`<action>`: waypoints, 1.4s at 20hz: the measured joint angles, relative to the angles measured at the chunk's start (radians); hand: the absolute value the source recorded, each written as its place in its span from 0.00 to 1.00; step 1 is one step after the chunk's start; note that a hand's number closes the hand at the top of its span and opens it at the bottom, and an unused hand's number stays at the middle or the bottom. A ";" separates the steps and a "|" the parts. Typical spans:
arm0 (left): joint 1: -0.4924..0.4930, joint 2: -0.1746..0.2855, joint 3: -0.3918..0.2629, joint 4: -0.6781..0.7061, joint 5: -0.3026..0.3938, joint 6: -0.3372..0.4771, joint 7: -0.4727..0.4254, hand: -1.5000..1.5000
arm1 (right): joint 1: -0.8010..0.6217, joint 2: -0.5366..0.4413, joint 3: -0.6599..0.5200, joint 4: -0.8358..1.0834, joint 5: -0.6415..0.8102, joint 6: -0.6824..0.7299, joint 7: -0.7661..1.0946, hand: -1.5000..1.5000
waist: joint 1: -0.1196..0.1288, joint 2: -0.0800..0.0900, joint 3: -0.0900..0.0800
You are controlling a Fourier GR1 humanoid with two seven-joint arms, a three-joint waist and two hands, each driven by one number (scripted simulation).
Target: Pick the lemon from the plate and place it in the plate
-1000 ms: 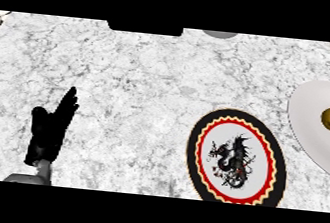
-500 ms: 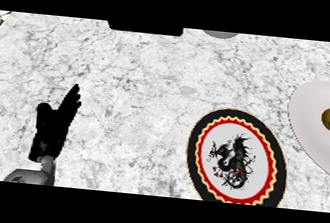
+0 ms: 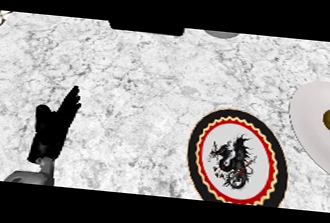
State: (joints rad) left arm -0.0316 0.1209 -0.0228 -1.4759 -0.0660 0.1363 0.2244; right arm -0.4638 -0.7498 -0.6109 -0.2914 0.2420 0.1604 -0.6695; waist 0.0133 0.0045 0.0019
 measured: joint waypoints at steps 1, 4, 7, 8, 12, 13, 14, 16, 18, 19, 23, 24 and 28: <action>0.001 0.004 0.005 0.003 0.003 -0.007 -0.005 0.50 | -0.003 -0.010 0.003 0.012 0.000 0.002 0.000 0.00 | 0.001 0.000 0.000; -0.021 -0.010 0.003 0.024 -0.010 0.006 -0.006 0.50 | 0.000 -0.032 0.005 0.046 -0.002 0.002 -0.014 0.00 | 0.001 0.001 0.001; -0.015 -0.013 -0.004 0.005 -0.019 0.007 0.007 0.50 | 0.018 -0.056 0.002 0.066 -0.009 -0.002 -0.038 0.00 | 0.002 0.001 0.001; -0.005 -0.017 -0.008 -0.005 -0.021 0.008 0.005 0.50 | 0.022 -0.058 0.001 0.075 -0.011 -0.007 -0.044 0.00 | 0.004 0.002 0.001; -0.012 0.001 0.011 -0.014 -0.007 -0.013 0.014 0.50 | 0.041 -0.071 -0.011 0.099 -0.027 -0.014 -0.075 0.00 | 0.005 0.003 0.002; -0.018 -0.002 0.013 0.002 -0.009 -0.010 0.006 0.50 | 0.042 -0.078 -0.014 0.103 -0.031 -0.013 -0.078 0.00 | 0.004 0.003 0.002; -0.017 -0.002 0.016 0.006 -0.009 -0.012 0.004 0.50 | 0.049 -0.082 -0.019 0.106 -0.038 -0.011 -0.087 0.00 | 0.004 0.003 0.002; -0.011 -0.015 0.004 -0.005 -0.021 0.000 0.010 0.50 | 0.063 -0.097 -0.027 0.115 -0.049 -0.001 -0.098 0.00 | 0.004 0.003 0.002; -0.019 -0.014 0.010 0.011 -0.018 -0.003 0.002 0.50 | 0.068 -0.105 -0.036 0.122 -0.057 -0.011 -0.103 0.00 | 0.005 0.004 0.002; -0.015 -0.017 0.006 0.000 -0.021 -0.001 0.010 0.50 | 0.071 -0.108 -0.039 0.127 -0.061 -0.019 -0.100 0.00 | 0.006 0.004 0.003; -0.016 -0.017 0.012 0.004 -0.018 -0.004 0.005 0.50 | 0.091 -0.136 -0.056 0.139 -0.079 -0.032 -0.091 0.00 | 0.006 0.004 0.003; -0.031 -0.013 0.022 0.015 -0.012 -0.007 0.008 0.50 | 0.089 -0.141 -0.056 0.139 -0.080 -0.036 -0.086 0.00 | 0.006 0.005 0.003; -0.021 -0.021 0.014 0.023 -0.023 -0.005 -0.014 0.50 | 0.099 -0.138 -0.055 0.143 -0.082 -0.058 -0.085 0.00 | 0.008 0.005 0.004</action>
